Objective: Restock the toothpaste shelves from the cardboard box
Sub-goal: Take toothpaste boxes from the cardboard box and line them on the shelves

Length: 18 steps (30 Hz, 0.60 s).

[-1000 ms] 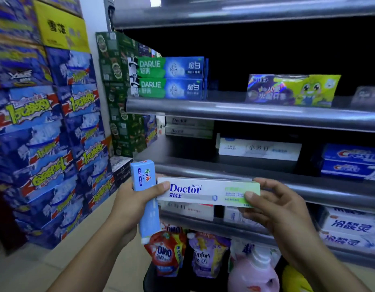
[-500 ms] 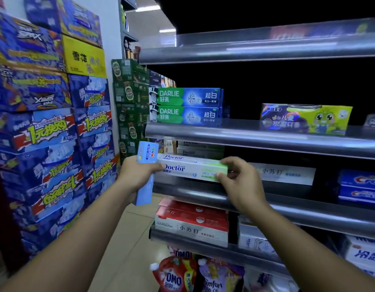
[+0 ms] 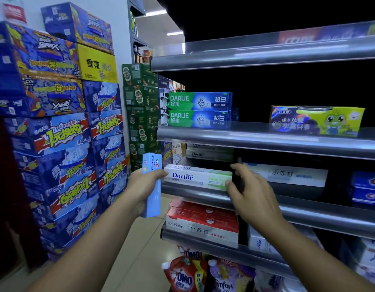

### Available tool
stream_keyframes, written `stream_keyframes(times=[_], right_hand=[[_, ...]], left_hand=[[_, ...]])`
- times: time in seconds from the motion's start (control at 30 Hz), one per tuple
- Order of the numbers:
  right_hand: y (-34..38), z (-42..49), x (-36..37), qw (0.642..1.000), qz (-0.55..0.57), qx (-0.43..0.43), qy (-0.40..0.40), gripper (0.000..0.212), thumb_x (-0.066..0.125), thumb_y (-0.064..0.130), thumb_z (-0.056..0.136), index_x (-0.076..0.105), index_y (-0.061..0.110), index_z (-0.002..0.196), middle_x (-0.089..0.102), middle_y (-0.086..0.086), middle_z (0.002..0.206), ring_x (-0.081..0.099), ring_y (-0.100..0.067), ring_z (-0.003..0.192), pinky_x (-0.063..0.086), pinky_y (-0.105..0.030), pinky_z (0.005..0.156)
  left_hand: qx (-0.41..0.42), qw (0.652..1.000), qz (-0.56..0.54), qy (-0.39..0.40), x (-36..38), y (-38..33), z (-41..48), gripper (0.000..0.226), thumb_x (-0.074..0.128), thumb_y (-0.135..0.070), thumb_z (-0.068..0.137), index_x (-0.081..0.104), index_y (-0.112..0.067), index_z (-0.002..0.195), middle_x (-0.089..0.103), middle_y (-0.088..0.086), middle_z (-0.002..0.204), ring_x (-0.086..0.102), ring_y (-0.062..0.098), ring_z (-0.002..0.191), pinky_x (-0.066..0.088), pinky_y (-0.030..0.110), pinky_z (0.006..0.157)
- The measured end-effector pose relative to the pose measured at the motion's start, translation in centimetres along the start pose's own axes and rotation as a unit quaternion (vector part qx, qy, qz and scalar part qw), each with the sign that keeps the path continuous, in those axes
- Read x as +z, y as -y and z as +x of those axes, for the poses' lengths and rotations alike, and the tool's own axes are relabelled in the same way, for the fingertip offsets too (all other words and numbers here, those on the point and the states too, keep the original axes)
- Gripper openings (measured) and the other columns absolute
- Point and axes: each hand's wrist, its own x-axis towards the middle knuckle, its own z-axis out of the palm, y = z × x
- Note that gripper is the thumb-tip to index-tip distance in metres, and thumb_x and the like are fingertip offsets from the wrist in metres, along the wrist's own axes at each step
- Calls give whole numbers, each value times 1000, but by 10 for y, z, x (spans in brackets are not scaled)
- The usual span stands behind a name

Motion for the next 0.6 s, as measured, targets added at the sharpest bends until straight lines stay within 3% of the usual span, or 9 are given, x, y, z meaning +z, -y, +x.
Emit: stream_keyframes(times=[0.1,0.2,0.3,0.37,0.4,0.47,0.53,0.6], right_hand=[[13,-36,-6,992,115,-19,53,47,57,66,84,50,50,128,57,28,120,55,4,111,53,-32,89],[30,-63,-9,975,193,-14,109,59,66,78,69,46,58,121,55,34,120,57,9,106,49,-21,80],[34,-75,-17,967,238,-18,91,63,83,58,66,48,49,118,57,23,120,62,-1,105,54,-29,78],[29,-75,-29,970,239,-10,38,47,86,35,73,56,41,109,63,14,112,65,-9,99,56,-38,77],[24,-74,-37,960,278,20,17,39,87,24,76,62,37,103,68,7,108,68,-15,95,58,-43,77],[13,-70,-56,886,451,107,4,30,86,6,73,72,22,95,75,-9,102,74,-28,86,62,-48,77],[4,-70,-72,757,628,172,57,32,86,4,66,76,11,95,74,-23,106,73,-35,82,63,-43,75],[-3,-72,-82,669,710,201,96,41,81,7,66,74,2,107,71,-27,109,71,-36,83,61,-41,74]], left_hand=[[-52,990,-110,78,17,-3,-33,16,70,-24,89,62,-14,98,57,8,78,56,24,60,50,33,61],[-85,968,-188,142,44,-6,-64,15,64,-30,90,58,-16,91,54,3,69,54,21,59,47,34,66],[-102,945,-232,207,75,-10,-88,26,64,-39,93,58,-14,93,60,7,68,65,25,66,56,41,74],[-84,937,-229,252,88,-13,-98,38,60,-49,94,60,-12,102,62,11,79,65,29,81,54,51,92],[-63,936,-216,269,92,-14,-102,45,55,-52,94,61,-10,109,63,13,85,63,30,87,51,51,93],[-15,939,-186,288,98,-16,-105,56,44,-52,96,62,-5,121,64,15,97,58,31,94,45,49,88],[24,938,-159,306,106,-16,-110,57,44,-43,94,63,-3,129,69,18,111,56,30,101,39,48,90],[58,933,-128,332,120,-15,-118,48,53,-36,89,67,-4,123,71,19,113,59,28,97,41,45,87]])
